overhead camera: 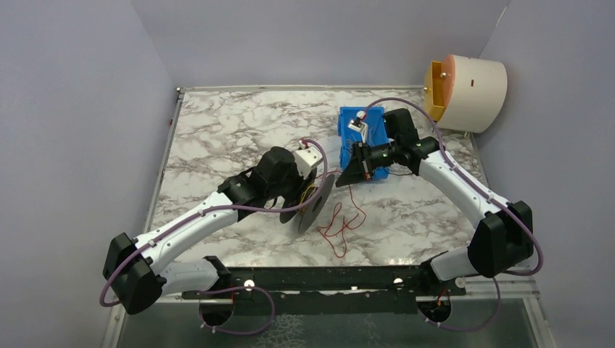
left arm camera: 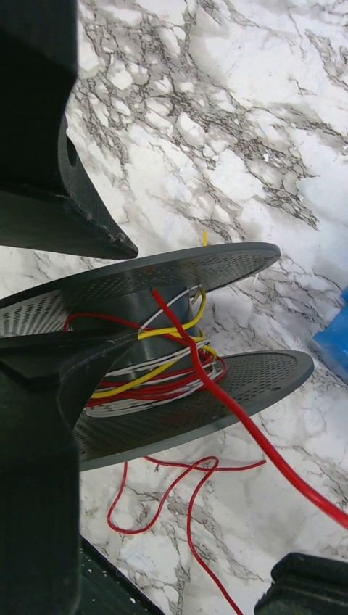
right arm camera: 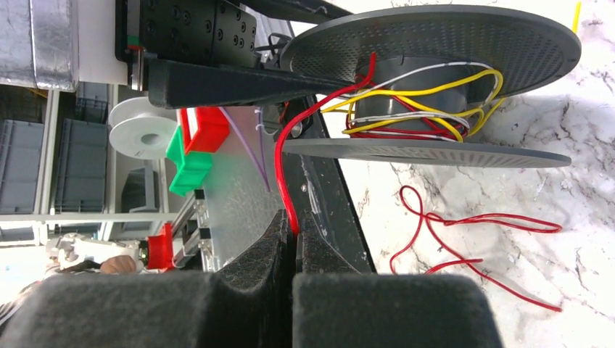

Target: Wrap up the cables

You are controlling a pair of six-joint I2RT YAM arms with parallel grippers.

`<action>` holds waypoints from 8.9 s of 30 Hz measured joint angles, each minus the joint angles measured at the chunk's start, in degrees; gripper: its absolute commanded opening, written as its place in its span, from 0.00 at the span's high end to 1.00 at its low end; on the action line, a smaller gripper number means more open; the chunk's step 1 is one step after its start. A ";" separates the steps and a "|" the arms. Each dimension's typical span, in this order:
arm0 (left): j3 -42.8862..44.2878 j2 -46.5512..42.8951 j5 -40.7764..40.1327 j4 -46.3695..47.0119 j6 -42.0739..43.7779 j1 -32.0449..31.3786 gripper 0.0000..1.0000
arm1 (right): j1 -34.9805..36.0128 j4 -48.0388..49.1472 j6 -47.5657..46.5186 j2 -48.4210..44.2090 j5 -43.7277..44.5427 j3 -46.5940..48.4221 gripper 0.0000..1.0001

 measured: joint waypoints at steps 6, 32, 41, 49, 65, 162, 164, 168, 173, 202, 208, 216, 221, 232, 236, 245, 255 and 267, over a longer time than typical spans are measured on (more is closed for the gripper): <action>0.00 0.00 0.33 0.13 0.00 0.48 0.54 | 0.00 -2.69 -0.17 0.00 -0.79 0.57 0.99; 3.28 -9.03 7.63 -9.94 0.11 0.63 0.27 | 6.47 -4.94 1.31 9.09 -9.57 5.73 0.99; 2.84 -7.89 1.57 -10.19 -1.33 0.68 0.33 | 6.99 -3.74 4.22 11.85 -10.34 6.16 0.99; 1.66 -5.46 1.70 -9.16 -1.97 0.68 0.43 | 7.48 0.20 7.98 12.02 -10.71 6.16 0.99; 0.07 -4.22 1.79 -7.89 -2.45 0.68 0.71 | 7.50 6.36 12.68 14.21 -10.49 4.98 0.99; 28.50 -4.46 -11.47 -16.48 -18.88 0.70 1.00 | 9.29 70.47 16.98 -2.71 27.67 -46.47 0.49; 28.59 -4.46 -11.52 -16.48 -19.12 0.68 1.00 | 9.49 71.36 16.76 -1.66 26.93 -46.49 0.50; 28.59 -4.46 -11.72 -16.48 -19.56 0.70 1.00 | 9.75 72.94 16.46 0.11 25.68 -47.01 0.55; 28.59 -4.48 -12.39 -16.48 -20.02 0.70 1.00 | 9.90 74.47 16.46 2.93 24.11 -47.39 0.61; 24.09 -1.51 -30.10 -4.59 -23.45 0.72 1.00 | 29.53 55.52 15.56 -17.22 33.70 -42.62 0.99; 21.75 1.88 -34.67 -2.08 -23.56 0.72 1.00 | 33.09 46.73 14.08 -18.01 36.20 -33.33 0.99; 19.43 3.48 -38.66 -0.07 -22.99 0.72 1.00 | 37.11 38.29 12.13 -17.88 37.35 -23.26 0.99; 17.20 3.87 -39.76 0.90 -22.25 0.72 1.00 | 37.79 31.78 10.23 -17.94 39.50 -15.82 0.99; 10.56 3.98 -39.71 1.33 -19.96 -0.55 1.00 | 37.90 16.81 2.29 -16.92 50.29 0.63 0.99; 8.00 3.74 -39.23 0.74 -18.73 -1.77 1.00 | 37.90 13.27 -1.01 -15.15 54.60 3.87 0.99; 2.95 -1.64 -37.55 -1.64 -17.77 -4.33 1.00 | 37.83 8.20 -8.79 -13.86 67.17 8.24 0.99; 0.96 -7.58 -29.35 -2.89 -15.28 -5.09 1.00 | 30.99 8.98 -12.52 -11.58 71.80 10.34 0.99; 0.55 -16.09 -17.94 -4.74 -12.15 -5.73 1.00 | 17.14 12.68 -6.86 -5.38 62.45 6.08 0.99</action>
